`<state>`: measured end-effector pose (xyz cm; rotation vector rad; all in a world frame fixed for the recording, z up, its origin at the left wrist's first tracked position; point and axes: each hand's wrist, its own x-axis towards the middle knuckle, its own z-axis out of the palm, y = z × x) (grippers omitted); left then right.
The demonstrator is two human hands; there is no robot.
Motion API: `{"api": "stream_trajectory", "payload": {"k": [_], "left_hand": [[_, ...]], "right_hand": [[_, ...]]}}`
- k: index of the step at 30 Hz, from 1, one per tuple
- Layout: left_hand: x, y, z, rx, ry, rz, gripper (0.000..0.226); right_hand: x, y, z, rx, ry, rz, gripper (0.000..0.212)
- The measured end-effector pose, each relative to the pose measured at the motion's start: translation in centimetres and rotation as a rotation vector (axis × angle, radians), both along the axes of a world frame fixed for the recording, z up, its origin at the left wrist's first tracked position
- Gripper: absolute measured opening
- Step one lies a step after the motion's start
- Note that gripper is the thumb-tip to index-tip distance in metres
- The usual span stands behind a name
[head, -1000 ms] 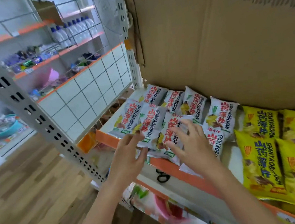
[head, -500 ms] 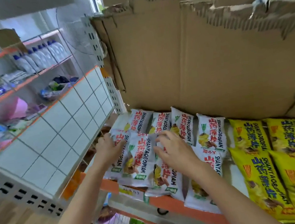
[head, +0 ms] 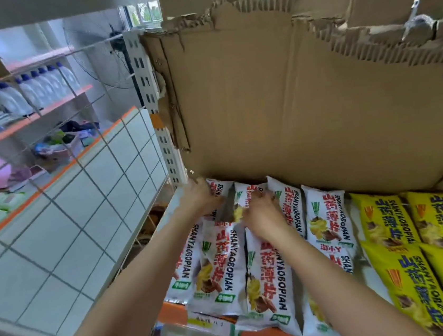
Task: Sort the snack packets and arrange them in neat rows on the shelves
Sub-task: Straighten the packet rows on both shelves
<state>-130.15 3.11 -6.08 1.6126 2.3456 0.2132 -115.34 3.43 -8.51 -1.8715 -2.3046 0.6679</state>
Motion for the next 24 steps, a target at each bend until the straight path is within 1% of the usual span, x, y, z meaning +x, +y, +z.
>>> {"api": "stream_trajectory", "payload": {"k": [2, 4, 5, 6, 8, 9, 12, 13, 14, 15, 17, 18, 19, 20, 21, 22, 24], "left_hand": [[0.0, 0.3, -1.2, -0.078, -0.024, 0.021, 0.095], [-0.4, 0.2, -2.3, -0.122, -0.040, 0.049, 0.109], [-0.7, 0.4, -2.4, -0.112, -0.057, 0.054, 0.108], [-1.0, 0.5, -2.4, -0.083, -0.081, 0.052, 0.102], [-1.4, 0.7, -1.7, 0.009, -0.123, 0.028, 0.088], [-1.4, 0.7, -1.2, 0.060, -0.112, -0.002, 0.082], [-1.5, 0.0, 0.1, 0.216, -0.009, -0.140, 0.073], [-1.7, -0.3, 0.3, 0.278, 0.015, -0.183, 0.074], [-1.9, -0.6, 0.4, 0.348, 0.020, -0.218, 0.075], [-2.2, -1.0, 0.7, 0.433, 0.002, -0.236, 0.074], [-2.6, -1.4, 1.5, 0.645, -0.058, -0.228, 0.074], [-2.7, -1.5, 2.1, 0.748, -0.076, -0.206, 0.073], [-2.8, -1.6, 2.6, 0.811, -0.086, -0.177, 0.072], [-3.0, -1.7, 2.7, 0.808, -0.097, -0.143, 0.069], [-3.2, -1.7, 2.8, 0.748, -0.116, -0.103, 0.065], [-3.4, -1.7, 2.4, 0.646, -0.141, -0.072, 0.062], [-3.7, -1.6, 1.0, 0.430, -0.155, -0.064, 0.060]], "right_hand": [[-0.3, 1.3, -0.6, -0.124, -0.060, -0.068, 0.066], [-0.7, 2.0, -0.8, -0.148, -0.070, -0.072, 0.087], [-0.9, 2.2, -0.8, -0.143, -0.063, -0.055, 0.094], [-1.1, 2.2, -0.8, -0.146, -0.044, -0.042, 0.099], [-1.5, 2.2, -0.6, -0.153, 0.049, -0.060, 0.100], [-1.7, 2.2, -0.3, -0.144, 0.107, -0.076, 0.097], [-2.1, 1.7, 0.3, -0.085, 0.239, -0.105, 0.084], [-2.1, 1.3, 0.4, -0.021, 0.243, -0.104, 0.080], [-2.0, 0.9, 0.5, 0.087, 0.255, -0.102, 0.076], [-2.0, 0.4, 0.7, 0.236, 0.314, -0.088, 0.073], [-1.9, -0.1, 1.2, 0.533, 0.520, -0.042, 0.071], [-1.9, -0.1, 1.6, 0.626, 0.600, -0.041, 0.070], [-2.0, 0.0, 2.0, 0.665, 0.657, -0.052, 0.070], [-2.2, 0.0, 2.4, 0.637, 0.708, -0.082, 0.068], [-2.5, -0.1, 2.9, 0.556, 0.751, -0.130, 0.067], [-2.8, -0.1, 3.1, 0.433, 0.753, -0.164, 0.065], [-3.4, -0.3, 2.9, 0.179, 0.648, -0.171, 0.062]]}}
